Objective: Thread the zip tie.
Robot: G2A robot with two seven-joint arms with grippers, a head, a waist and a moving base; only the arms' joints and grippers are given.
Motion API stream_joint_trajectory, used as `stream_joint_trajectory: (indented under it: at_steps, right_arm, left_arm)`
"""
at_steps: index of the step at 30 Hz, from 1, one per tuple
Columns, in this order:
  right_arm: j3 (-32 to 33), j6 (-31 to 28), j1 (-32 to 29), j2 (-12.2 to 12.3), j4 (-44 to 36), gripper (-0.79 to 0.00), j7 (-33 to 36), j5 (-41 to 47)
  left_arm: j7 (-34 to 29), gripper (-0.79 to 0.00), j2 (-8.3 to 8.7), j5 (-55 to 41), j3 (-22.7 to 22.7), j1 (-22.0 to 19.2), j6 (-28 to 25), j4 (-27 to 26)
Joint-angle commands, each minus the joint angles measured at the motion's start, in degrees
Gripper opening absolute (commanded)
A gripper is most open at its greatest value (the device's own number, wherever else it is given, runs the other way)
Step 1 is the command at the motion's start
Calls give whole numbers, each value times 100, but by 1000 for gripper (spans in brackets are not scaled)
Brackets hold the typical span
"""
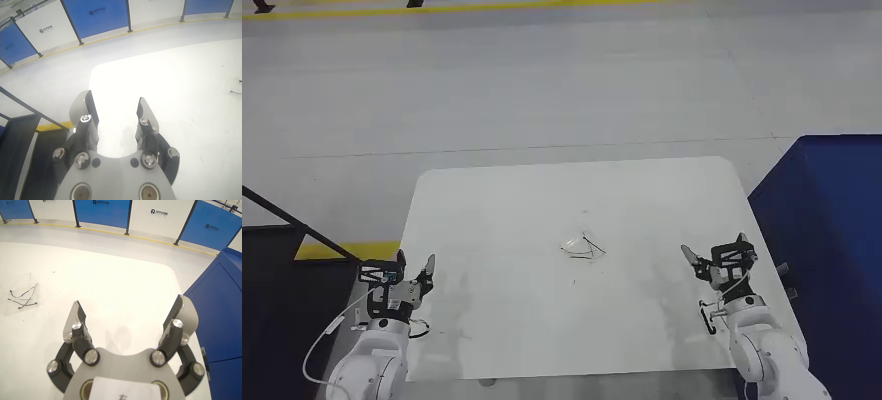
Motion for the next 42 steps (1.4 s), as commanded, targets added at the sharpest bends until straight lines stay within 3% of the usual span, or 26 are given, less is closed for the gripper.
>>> stream_joint_trajectory:
  at_steps: [1, 6, 10, 12, 16, 29, 31, 34, 36, 38, 42]
  right_arm:
    - [27, -306, 126, 15, -186, 0, 291, 55]
    - [-234, -1307, 763, 60, -831, 0, 1803, 241]
    - [-771, -1829, 1715, 53, -916, 0, 3568, 875]
    - [-1099, -1863, 2311, 39, -722, 0, 4446, 889]
    - [-1587, -1715, 3223, -30, -322, 0, 5496, 1511]
    - [-1663, -1800, 3337, -29, -296, 0, 5674, 1561]
    - [-1687, -2096, 3381, 0, -155, 0, 6152, 1718]
    - [-1922, -2153, 4236, -3, 349, 0, 7929, 2879]
    - [-2421, -1690, 4987, 4, 704, 0, 8393, 3583]
    - [-3122, -1424, 5820, 43, 1059, 0, 8658, 4021]
    - [-4551, -1425, 7249, 109, 2191, 0, 8658, 5175]
  left_arm:
    - [0, 0, 0, 0, 0, 0, 0, 0]
    - [0, 0, 0, 0, 0, 0, 0, 0]
    - [0, 0, 0, 0, 0, 0, 0, 0]
    - [0, 0, 0, 0, 0, 0, 0, 0]
    - [0, 0, 0, 0, 0, 0, 0, 0]
    - [0, 0, 0, 0, 0, 0, 0, 0]
    - [0, 0, 0, 0, 0, 0, 0, 0]
    - [0, 0, 0, 0, 0, 0, 0, 0]
    - [0, 0, 0, 0, 0, 0, 0, 0]
    - [0, 0, 0, 0, 0, 0, 0, 0]
    - [0, 0, 0, 0, 0, 0, 0, 0]
